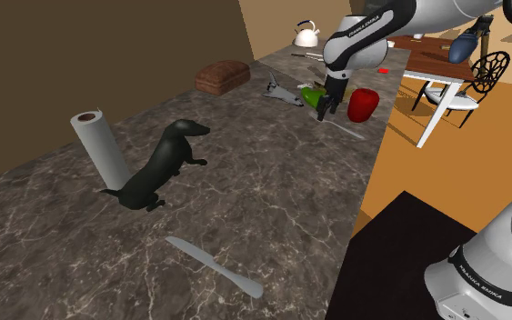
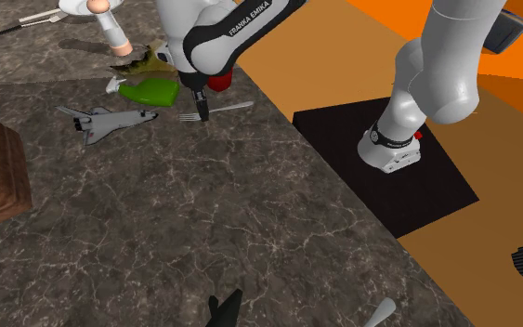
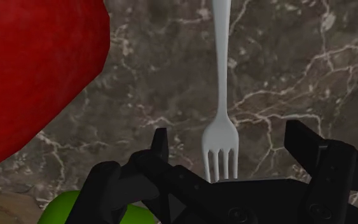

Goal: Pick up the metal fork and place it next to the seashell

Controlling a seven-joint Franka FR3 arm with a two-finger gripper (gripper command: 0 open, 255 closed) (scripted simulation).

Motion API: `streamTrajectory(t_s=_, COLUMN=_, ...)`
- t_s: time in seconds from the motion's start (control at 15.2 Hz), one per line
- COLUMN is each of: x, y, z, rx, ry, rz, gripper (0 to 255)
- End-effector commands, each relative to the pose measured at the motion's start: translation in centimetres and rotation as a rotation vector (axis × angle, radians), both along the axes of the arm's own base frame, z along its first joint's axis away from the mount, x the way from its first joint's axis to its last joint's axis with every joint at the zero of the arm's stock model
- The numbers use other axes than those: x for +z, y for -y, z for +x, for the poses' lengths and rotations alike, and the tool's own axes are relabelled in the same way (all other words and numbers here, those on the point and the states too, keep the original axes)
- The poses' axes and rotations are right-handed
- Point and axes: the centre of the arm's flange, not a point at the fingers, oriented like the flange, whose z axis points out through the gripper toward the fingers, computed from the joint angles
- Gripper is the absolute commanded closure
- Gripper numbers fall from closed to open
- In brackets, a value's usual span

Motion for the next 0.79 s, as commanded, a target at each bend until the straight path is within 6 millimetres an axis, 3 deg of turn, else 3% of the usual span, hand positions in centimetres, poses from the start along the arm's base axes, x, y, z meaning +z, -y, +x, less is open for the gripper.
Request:
streamTrajectory(t_s=0.0, x=0.0, y=0.0, z=0.0, rx=0.000, ry=0.000, rz=0.000, gripper=0)
streamTrajectory(t_s=0.26, x=5.0, y=0.1, z=-0.2, rx=0.000, ry=0.000, rz=0.000, gripper=0)
streamTrajectory(t_s=0.73, x=5.0, y=0.1, z=-0.2, rx=0.000, ry=0.000, rz=0.000, gripper=0)
